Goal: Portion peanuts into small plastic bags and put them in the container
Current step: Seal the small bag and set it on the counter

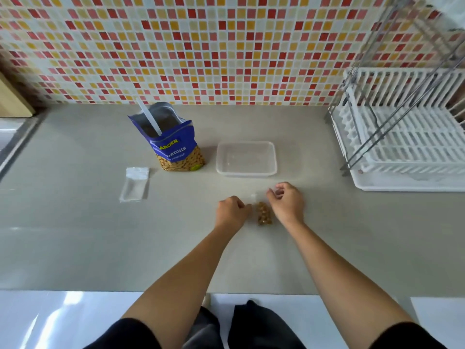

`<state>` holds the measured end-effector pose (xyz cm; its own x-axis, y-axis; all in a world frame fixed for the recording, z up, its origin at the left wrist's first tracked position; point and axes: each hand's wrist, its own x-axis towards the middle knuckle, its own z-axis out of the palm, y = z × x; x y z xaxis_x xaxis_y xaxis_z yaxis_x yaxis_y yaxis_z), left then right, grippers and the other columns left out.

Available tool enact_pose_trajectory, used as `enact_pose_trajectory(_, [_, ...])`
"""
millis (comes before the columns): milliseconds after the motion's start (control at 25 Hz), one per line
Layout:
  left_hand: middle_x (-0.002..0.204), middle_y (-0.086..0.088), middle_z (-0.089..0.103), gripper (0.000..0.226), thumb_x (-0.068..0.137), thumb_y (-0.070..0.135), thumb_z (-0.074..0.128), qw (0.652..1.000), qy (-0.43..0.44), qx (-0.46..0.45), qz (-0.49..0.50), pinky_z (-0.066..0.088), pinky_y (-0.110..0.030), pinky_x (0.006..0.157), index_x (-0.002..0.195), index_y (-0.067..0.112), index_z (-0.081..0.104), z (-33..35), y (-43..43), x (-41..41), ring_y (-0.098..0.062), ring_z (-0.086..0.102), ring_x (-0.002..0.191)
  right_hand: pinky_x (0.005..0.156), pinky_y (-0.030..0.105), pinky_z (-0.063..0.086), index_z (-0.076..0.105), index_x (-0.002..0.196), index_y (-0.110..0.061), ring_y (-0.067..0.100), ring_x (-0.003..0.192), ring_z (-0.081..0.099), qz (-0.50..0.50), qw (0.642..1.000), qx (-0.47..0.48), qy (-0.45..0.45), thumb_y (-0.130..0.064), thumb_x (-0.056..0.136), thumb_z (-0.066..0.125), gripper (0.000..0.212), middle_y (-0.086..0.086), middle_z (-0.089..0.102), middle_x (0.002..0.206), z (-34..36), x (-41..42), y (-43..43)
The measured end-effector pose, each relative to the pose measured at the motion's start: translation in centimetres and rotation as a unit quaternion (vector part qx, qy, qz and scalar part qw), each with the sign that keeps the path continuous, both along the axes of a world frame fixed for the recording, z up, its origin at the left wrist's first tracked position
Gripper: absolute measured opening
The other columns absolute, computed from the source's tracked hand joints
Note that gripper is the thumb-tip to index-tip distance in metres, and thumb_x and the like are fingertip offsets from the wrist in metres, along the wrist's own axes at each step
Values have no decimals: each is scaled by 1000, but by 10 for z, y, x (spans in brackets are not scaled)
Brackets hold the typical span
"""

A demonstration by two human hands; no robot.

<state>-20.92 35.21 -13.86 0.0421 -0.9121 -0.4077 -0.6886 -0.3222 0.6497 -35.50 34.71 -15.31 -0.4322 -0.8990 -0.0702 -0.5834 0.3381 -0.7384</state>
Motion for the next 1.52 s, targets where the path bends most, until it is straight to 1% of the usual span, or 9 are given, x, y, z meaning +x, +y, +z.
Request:
enact_pose_trajectory(120, [91,-13,71,21,82,26,62,1000,5,-12,14,52,-31,75,86,7,68,13,-13,28,-29,64,89,70,23,43,67,92,-9,19,72,62,52,999,-8,-8,-23,83,63,17,6,70,83,20,34,-3])
enact_pose_trajectory(360, [90,-16,71,22,84,23,58,997,-22,-44,54,54,-34,76,86,3,67,26,-34,125,-32,64,89,77,28,46,67,94,-7,27,88,66,156,988,-9,-15,-20,84,61,17,11,71,92,17,137,-15])
enact_pose_trajectory(560, [98,-16,68,25,88,25,57,989,-82,-66,105,47,-35,79,94,2,65,13,-47,217,-34,60,97,103,33,33,48,127,2,32,125,45,292,952,51,80,-24,92,50,44,21,48,133,-10,204,-10])
enact_pose_trajectory(880, [118,-21,55,36,87,25,55,978,-135,-14,159,46,-42,93,112,-2,56,-13,-73,282,-39,52,111,91,47,49,60,119,-2,33,119,56,252,939,108,206,-49,78,37,67,17,58,129,-38,244,5])
enact_pose_trajectory(1000, [112,-21,61,31,86,21,57,980,-117,24,161,48,-37,84,107,-1,60,-15,-81,286,-39,58,105,94,45,48,59,121,-5,29,122,55,241,933,94,249,-51,80,36,67,14,58,131,-40,245,7])
enact_pose_trajectory(1080, [104,-20,67,24,85,19,58,981,-103,43,158,49,-33,74,97,-1,67,-14,-85,288,-36,63,98,97,43,46,58,123,-5,28,124,53,242,932,91,253,-52,81,36,67,13,56,133,-39,245,8])
enact_pose_trajectory(1280, [97,-15,70,18,82,19,62,980,-88,54,169,51,-32,77,89,5,71,-12,-86,295,-33,64,94,105,34,22,55,126,-4,29,126,51,244,933,82,252,-51,83,36,67,14,54,135,-43,243,9])
enact_pose_trajectory(1400, [94,-11,67,11,82,18,63,979,-71,35,186,48,-29,74,88,10,69,-7,-84,298,-32,63,96,111,36,25,53,128,-3,30,129,47,245,933,62,257,-52,84,34,69,15,51,138,-49,241,9])
enact_pose_trajectory(1520, [81,-7,64,10,82,14,55,972,43,5,229,45,-25,61,81,13,65,4,-83,297,-25,60,74,114,38,24,44,135,-2,30,138,35,245,951,40,186,-55,83,26,76,15,41,145,-42,240,4])
